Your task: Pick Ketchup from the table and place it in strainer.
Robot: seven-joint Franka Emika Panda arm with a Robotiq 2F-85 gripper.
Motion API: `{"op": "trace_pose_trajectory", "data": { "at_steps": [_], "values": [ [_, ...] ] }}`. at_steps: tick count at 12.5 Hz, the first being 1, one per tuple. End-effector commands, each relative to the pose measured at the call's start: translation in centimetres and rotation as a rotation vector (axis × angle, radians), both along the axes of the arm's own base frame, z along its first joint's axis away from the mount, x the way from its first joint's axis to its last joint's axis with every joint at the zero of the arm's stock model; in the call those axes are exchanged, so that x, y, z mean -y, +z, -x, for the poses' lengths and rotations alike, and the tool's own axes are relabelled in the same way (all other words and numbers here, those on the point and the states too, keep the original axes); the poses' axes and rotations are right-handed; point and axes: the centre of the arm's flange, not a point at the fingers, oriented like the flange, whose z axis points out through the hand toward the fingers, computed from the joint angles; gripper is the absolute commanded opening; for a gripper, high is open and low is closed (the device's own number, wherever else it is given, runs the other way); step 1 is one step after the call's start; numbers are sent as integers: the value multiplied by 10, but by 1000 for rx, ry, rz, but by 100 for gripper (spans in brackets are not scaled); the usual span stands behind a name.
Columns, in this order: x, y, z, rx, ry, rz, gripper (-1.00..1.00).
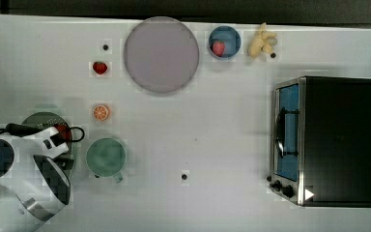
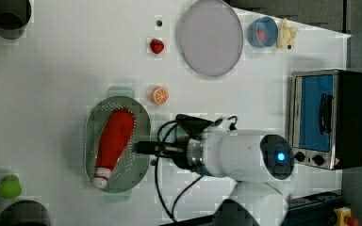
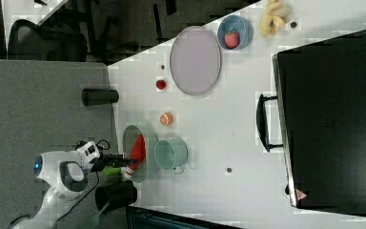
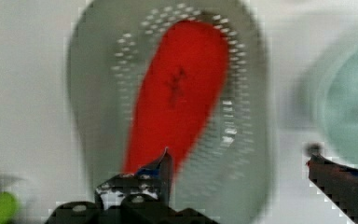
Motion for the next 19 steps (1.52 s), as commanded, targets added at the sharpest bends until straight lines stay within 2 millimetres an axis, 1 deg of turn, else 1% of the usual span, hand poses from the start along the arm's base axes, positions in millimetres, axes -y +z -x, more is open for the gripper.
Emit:
{"op": "trace_pose_trajectory", "data": {
  "at_steps": [1,3,5,6,8,9,10,12,13,14,16,18,19],
  "values": [
    [62,66,-36,65,-167,97,100],
    [115,101,-55,103,-272,150,100],
    [180,140,-70,145,-402,185,100],
    [213,160,-74,164,-472,197,100],
    [274,196,-72,170,-598,215,100],
    [300,211,-68,155,-650,222,100],
    [320,226,-66,148,-693,218,100],
    [346,252,-63,116,-750,205,100],
    [352,263,-62,101,-763,199,100],
    [354,274,-60,84,-768,199,100],
    [350,293,-54,29,-758,208,100],
    [351,306,-55,46,-763,197,100],
    [353,308,-55,51,-767,192,100]
  ]
}}
